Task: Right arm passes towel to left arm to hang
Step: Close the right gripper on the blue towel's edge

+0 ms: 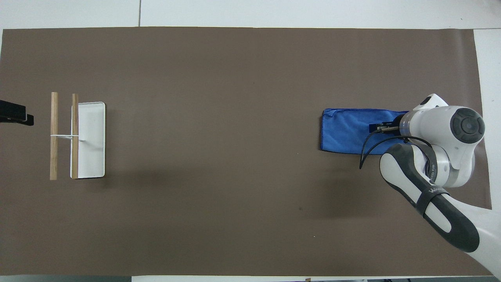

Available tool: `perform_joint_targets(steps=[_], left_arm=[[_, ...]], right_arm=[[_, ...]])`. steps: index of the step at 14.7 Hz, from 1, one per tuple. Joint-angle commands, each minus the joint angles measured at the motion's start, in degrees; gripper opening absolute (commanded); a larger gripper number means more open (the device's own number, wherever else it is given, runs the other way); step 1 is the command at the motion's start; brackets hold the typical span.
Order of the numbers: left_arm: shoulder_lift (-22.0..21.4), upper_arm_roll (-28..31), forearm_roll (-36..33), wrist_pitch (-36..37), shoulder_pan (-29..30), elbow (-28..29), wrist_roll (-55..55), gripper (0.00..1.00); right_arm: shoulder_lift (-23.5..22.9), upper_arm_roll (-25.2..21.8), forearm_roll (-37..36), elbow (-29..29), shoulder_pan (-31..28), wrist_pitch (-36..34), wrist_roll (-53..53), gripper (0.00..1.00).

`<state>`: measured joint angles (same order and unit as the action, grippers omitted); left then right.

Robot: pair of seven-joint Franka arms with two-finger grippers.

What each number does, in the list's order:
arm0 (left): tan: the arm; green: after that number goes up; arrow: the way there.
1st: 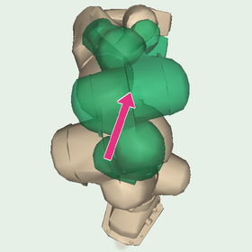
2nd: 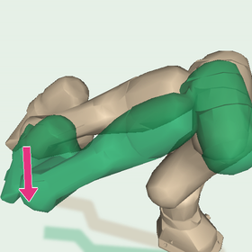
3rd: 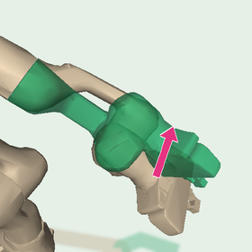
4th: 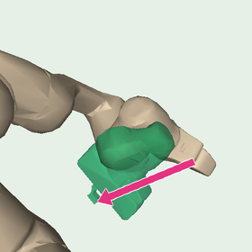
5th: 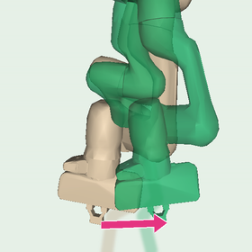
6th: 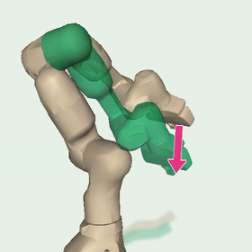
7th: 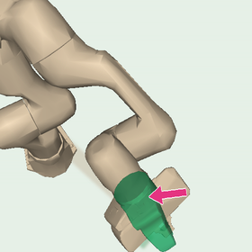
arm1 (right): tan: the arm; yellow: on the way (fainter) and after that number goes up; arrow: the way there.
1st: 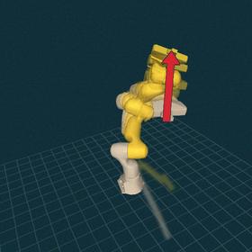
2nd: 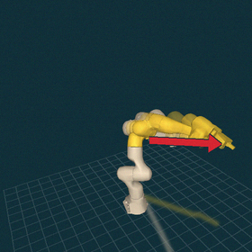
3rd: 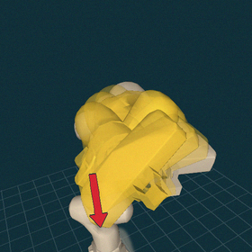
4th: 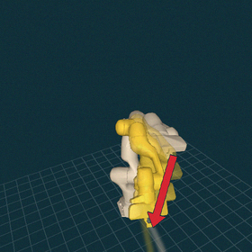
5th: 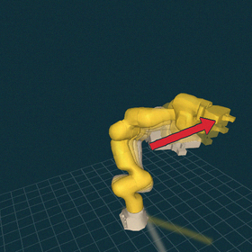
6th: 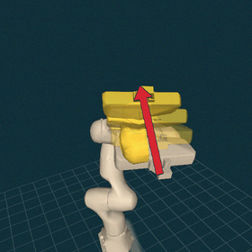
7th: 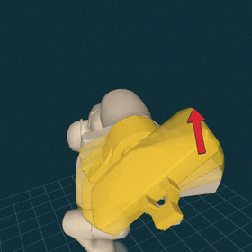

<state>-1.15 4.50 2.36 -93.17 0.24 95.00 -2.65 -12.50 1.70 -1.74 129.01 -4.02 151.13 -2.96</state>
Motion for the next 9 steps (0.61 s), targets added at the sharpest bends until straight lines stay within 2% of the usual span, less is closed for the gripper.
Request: perform_joint_targets(steps=[1, 4, 6, 9], left_arm=[[-1.1, 0.4, -0.9, 0.3, -0.7, 0.8, -0.5, 1.00], [-1.0, 0.4, -0.9, 0.3, -0.7, 0.9, -0.5, 1.00], [-1.1, 0.4, -0.9, 0.3, -0.7, 0.8, -0.5, 1.00], [-1.0, 0.4, -0.9, 0.3, -0.7, 0.8, -0.5, 1.00]], right_arm=[[0.2, 0.3, 0.1, 0.1, 0.1, -0.3, -1.1, 0.00], [0.1, 0.4, 0.3, -1.4, 0.7, -3.2, 3.6, 0.00], [-0.2, 0.4, 0.2, -6.3, 2.1, -10.9, 2.9, 0.00], [0.5, 0.7, 4.1, -13.6, 2.9, -20.7, 3.5, 0.00]])
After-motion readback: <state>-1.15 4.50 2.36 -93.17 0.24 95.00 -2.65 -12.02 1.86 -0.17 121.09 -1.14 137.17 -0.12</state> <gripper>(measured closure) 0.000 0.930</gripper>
